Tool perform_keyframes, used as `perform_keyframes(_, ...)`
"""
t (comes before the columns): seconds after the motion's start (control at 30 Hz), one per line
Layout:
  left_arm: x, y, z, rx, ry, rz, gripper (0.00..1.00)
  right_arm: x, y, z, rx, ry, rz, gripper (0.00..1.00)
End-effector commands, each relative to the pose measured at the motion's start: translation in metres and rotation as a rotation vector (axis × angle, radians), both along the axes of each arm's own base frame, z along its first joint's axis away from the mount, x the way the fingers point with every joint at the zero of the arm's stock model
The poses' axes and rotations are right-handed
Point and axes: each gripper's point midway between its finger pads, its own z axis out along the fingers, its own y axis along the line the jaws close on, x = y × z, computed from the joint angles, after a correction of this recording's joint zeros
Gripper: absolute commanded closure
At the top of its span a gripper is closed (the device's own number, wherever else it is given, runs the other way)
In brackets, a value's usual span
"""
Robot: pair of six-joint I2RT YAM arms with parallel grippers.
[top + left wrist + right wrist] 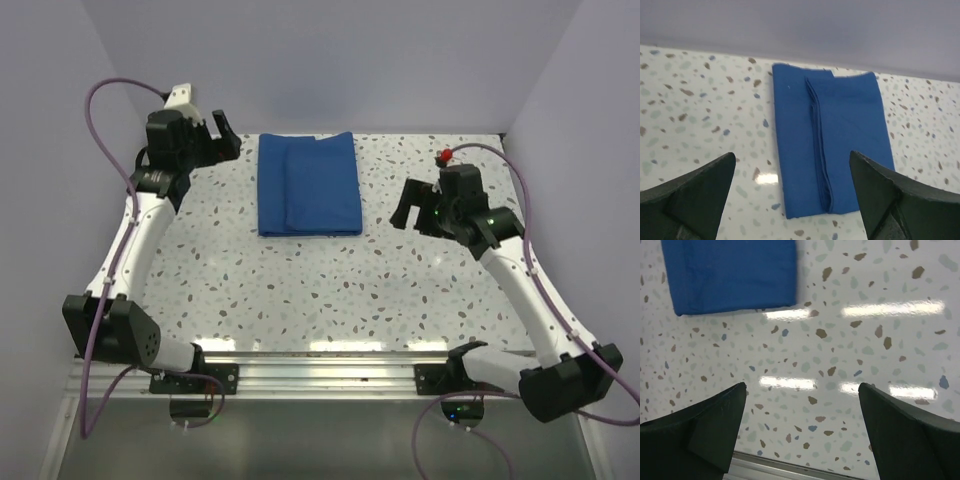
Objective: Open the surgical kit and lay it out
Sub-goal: Open the surgical kit at the center of the board.
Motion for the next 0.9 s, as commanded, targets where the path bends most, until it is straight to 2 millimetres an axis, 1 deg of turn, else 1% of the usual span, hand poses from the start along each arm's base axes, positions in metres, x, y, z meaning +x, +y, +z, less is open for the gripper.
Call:
perform_keyframes(0.0,-0.05,-0.034,-0.064,-0.216,0.182,-0.109,0.0,0.027,0.053,0.056,0.093,-0.143,0.158,0.01)
perform_keyframes(0.03,-0.059,-0.05,-0.08,-0.27,0.212,-0.202,0.0,0.04,0.065,0.043,0.062,-0.105,0.175,0.02)
perform_keyframes(0.07,-0.068,-0.065,-0.099,-0.338,0.267,-0.27,0.0,0.044,0.078,0.043,0.05,-0.1,0.205,0.02)
perform_keyframes(0.1,-0.086,-0.083,-0.115,-0.39,0.327,-0.363,0.0,0.043,0.102,0.037,0.03,-0.077,0.267,0.02)
perform_keyframes(0.13,-0.091,-0.088,-0.118,-0.394,0.33,-0.374,0.0,0.061,0.12,0.039,-0.006,-0.078,0.295,0.02)
perform_keyframes(0.17,-0.099,-0.089,-0.102,-0.379,0.274,-0.381,0.0,0.063,0.132,0.028,-0.044,-0.038,0.32,0.02)
perform_keyframes(0.2,-0.098,-0.083,-0.095,-0.356,0.207,-0.35,0.0,0.067,0.158,0.05,-0.035,-0.089,0.365,0.01)
perform_keyframes(0.23,-0.101,-0.08,-0.08,-0.35,0.129,-0.34,0.0,0.071,0.17,0.048,-0.05,-0.085,0.382,0.02)
perform_keyframes(0.27,-0.115,-0.076,-0.043,-0.372,-0.001,-0.333,0.0,0.083,0.184,0.02,-0.096,-0.028,0.383,0.02)
perform_keyframes(0.3,-0.12,-0.068,-0.048,-0.396,-0.003,-0.275,0.0,0.088,0.205,0.037,-0.069,-0.069,0.406,0.02)
perform_keyframes(0.33,-0.123,-0.063,-0.047,-0.413,0.003,-0.232,0.0,0.095,0.217,0.031,-0.065,-0.062,0.414,0.02)
perform_keyframes(0.37,-0.126,-0.066,-0.046,-0.409,0.0,-0.257,0.0,0.099,0.226,0.025,-0.073,-0.046,0.419,0.02)
perform_keyframes(0.4,-0.133,-0.075,-0.051,-0.415,0.023,-0.326,0.0,0.107,0.241,-0.009,-0.11,0.009,0.424,0.02)
perform_keyframes(0.43,-0.136,-0.079,-0.057,-0.417,0.05,-0.352,0.0,0.119,0.253,0.007,-0.09,-0.035,0.421,0.02)
perform_keyframes(0.47,-0.135,-0.079,-0.069,-0.386,0.095,-0.364,0.0,0.12,0.257,0.0,-0.104,-0.016,0.425,0.02)
perform_keyframes(0.5,-0.136,-0.071,-0.075,-0.343,0.156,-0.311,0.0,0.131,0.269,-0.017,-0.126,0.004,0.408,0.02)
perform_keyframes(0.53,-0.136,-0.065,-0.077,-0.329,0.179,-0.276,0.0,0.139,0.276,-0.019,-0.112,-0.007,0.398,0.03)
perform_keyframes(0.57,-0.136,-0.06,-0.078,-0.312,0.189,-0.244,0.01,0.141,0.28,-0.033,-0.119,0.026,0.397,0.03)
perform_keyframes(0.6,-0.136,-0.05,-0.077,-0.284,0.19,-0.187,0.01,0.142,0.286,-0.039,-0.114,0.032,0.399,0.04)
perform_keyframes(0.63,-0.137,-0.046,-0.075,-0.276,0.179,-0.168,0.01,0.146,0.289,-0.055,-0.118,0.055,0.38,0.05)
perform_keyframes(0.67,-0.139,-0.044,-0.075,-0.273,0.174,-0.158,0.01,0.148,0.292,-0.062,-0.114,0.057,0.378,0.05)
perform_keyframes(0.7,-0.143,-0.042,-0.072,-0.264,0.164,-0.153,0.01,0.148,0.294,-0.071,-0.119,0.064,0.374,0.06)
perform_keyframes(0.73,-0.145,-0.042,-0.072,-0.263,0.164,-0.155,0.01,0.144,0.292,-0.09,-0.148,0.096,0.364,0.07)
perform_keyframes(0.77,-0.148,-0.041,-0.072,-0.26,0.163,-0.158,0.01,0.145,0.295,-0.099,-0.152,0.099,0.364,0.08)
perform_keyframes(0.8,-0.151,-0.041,-0.076,-0.255,0.177,-0.158,0.01,0.143,0.295,-0.11,-0.168,0.116,0.366,0.08)
perform_keyframes(0.83,-0.153,-0.041,-0.078,-0.253,0.185,-0.159,0.02,0.142,0.296,-0.127,-0.189,0.135,0.368,0.09)
perform_keyframes(0.87,-0.156,-0.04,-0.078,-0.249,0.186,-0.161,0.03,0.138,0.298,-0.136,-0.204,0.156,0.372,0.1)
